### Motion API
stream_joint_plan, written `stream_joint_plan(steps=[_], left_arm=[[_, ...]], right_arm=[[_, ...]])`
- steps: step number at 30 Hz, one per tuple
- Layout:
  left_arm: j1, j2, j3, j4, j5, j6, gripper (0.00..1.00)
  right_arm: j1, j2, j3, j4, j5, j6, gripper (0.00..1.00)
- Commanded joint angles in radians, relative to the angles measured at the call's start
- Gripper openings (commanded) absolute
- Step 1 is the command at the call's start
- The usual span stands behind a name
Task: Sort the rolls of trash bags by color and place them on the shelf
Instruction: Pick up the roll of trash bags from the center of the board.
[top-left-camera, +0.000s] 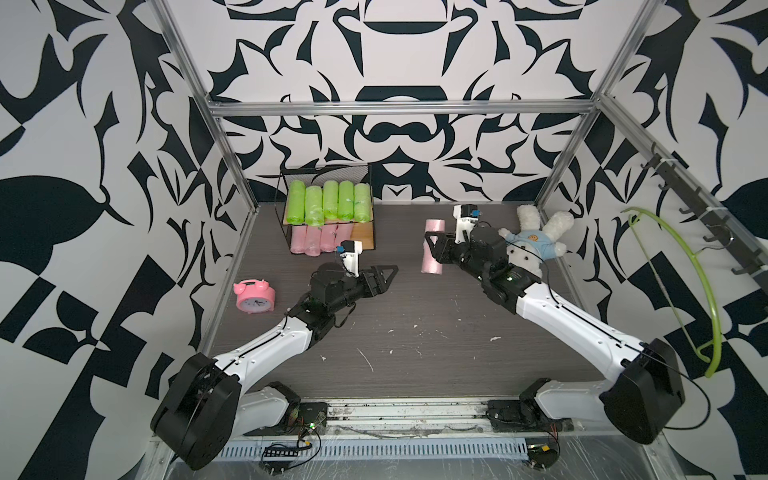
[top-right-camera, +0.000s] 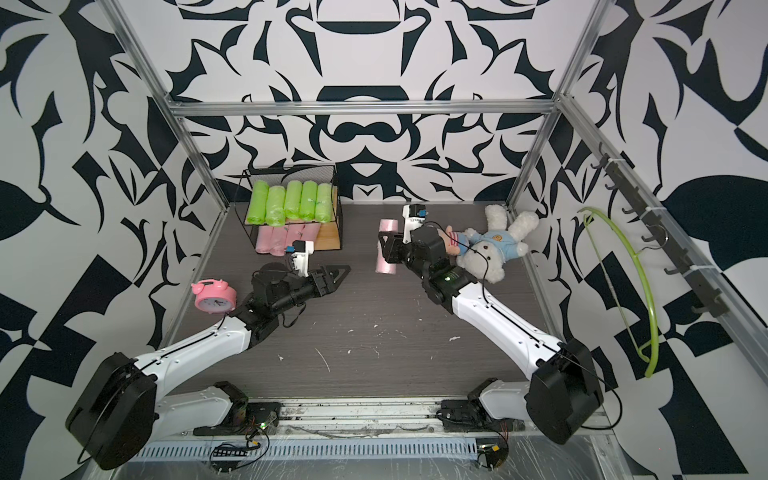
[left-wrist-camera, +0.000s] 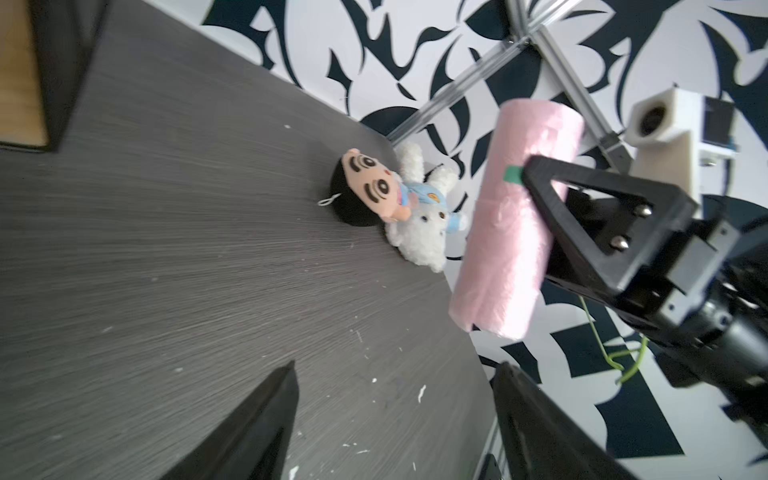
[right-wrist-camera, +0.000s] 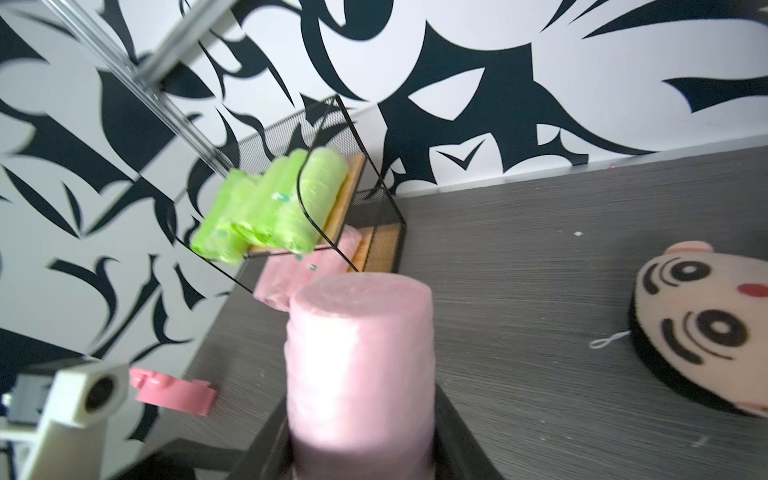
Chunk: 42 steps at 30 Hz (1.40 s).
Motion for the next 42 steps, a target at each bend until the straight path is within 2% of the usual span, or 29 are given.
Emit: stream_joint_plan(steps=[1,5,8,17,23,26,33,36,39,42], left_arm=[[-0.038,0.021,0.041,0.15,0.051,-0.046,0.83],[-0.077,0.056,0.045,0.259,0.059,-0.1,0.84],[-0.096,0.113,0.067,0.277,0.053,-0.128,0.84],[-0.115,0.143,0.073,0.435,0.022,-0.192,0.84],[-0.116,0.143,0.081,0.485,0.013,-0.207,0.77],[-0.115,0.141,0.073,0.53,0.009,-0.213,0.71],[-0.116,0.159,0.081,0.581,0.027,-0.234,0.43],[-0.115,0.162,0.078,0.584,0.017,-0.233,0.36],[-0.114,0.164,0.074,0.573,0.012,-0.217,0.31],[-0.112,0.164,0.07,0.569,0.012,-0.204,0.23]], right_arm=[[0.023,-0.03,-0.026,0.224,-0.008,0.204,0.44],[0.071,-0.05,-0.041,0.297,0.027,0.263,0.44],[0.102,-0.067,-0.052,0.328,0.05,0.294,0.43],[0.129,-0.091,-0.086,0.431,0.052,0.378,0.43],[0.134,-0.104,-0.103,0.471,0.051,0.402,0.43],[0.136,-0.106,-0.106,0.485,0.05,0.409,0.43],[0.138,-0.088,-0.122,0.528,0.052,0.432,0.43],[0.139,-0.088,-0.131,0.525,0.062,0.419,0.45],[0.139,-0.094,-0.138,0.511,0.081,0.394,0.48],[0.139,-0.095,-0.139,0.487,0.095,0.374,0.57]])
